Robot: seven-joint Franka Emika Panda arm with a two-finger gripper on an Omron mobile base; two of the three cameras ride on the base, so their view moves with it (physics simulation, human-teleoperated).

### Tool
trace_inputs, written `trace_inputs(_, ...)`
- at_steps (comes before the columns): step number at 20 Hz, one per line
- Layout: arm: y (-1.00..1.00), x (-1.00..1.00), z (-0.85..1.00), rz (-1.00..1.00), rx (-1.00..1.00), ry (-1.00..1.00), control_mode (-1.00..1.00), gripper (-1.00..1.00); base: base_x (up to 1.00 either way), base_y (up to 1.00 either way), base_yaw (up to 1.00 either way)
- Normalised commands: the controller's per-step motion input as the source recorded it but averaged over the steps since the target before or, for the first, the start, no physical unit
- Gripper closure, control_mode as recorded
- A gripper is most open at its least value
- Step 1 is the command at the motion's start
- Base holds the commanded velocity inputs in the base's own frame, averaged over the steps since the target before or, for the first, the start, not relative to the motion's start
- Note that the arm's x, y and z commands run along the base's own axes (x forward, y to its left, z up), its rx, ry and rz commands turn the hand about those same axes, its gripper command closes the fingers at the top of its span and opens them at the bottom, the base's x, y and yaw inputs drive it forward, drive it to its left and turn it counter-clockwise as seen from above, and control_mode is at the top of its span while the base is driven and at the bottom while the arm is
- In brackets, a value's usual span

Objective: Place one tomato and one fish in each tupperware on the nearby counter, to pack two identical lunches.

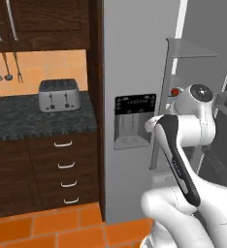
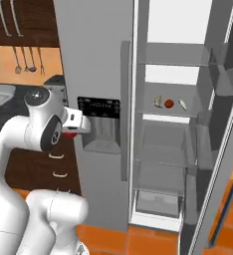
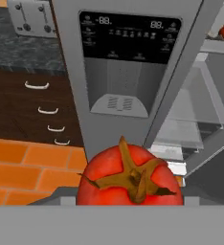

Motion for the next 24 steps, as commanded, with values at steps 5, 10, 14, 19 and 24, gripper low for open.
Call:
trace_inputs(5,0.0,0.0,0.0,0.0,0.0,0.0,1.0,1.0,-0.09,1.0,0.0)
trace_inputs(10,0.0,0.0,0.0,0.0,0.0,0.0,1.0,1.0,0.27,1.0,-0.01)
trace_inputs(14,0.0,0.0,0.0,0.0,0.0,0.0,1.0,1.0,0.39,1.0,0.0)
trace_inputs(19,0.0,0.0,0.0,0.0,0.0,0.0,1.0,1.0,0.79,1.0,0.0)
trace_inputs(24,0.0,0.0,0.0,0.0,0.0,0.0,1.0,1.0,1.0,1.0,0.0)
